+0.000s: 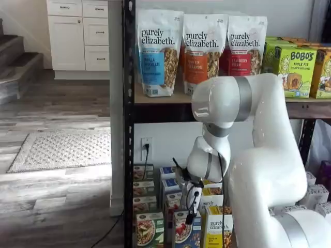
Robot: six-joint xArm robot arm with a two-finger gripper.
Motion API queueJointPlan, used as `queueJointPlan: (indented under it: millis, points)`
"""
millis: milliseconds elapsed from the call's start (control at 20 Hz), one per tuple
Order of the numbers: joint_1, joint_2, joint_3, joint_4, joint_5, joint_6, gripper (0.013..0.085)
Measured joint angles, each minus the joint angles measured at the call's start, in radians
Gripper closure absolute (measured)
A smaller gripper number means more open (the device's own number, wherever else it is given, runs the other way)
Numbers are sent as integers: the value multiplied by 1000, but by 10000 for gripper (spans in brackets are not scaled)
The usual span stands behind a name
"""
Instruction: Pick up the blue and white box that is on the bottom shelf, the second box from the left
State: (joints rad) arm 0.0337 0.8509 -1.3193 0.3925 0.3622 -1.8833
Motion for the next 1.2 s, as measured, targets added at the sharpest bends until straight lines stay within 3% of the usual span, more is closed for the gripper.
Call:
queueJointPlan:
  millis: [250, 550, 1200]
  points:
    - [-8, 63, -80, -112, 22, 95, 130]
    - [-19, 122, -173, -240, 118, 202, 130]
    - [-13, 160, -236, -323, 211, 281, 130]
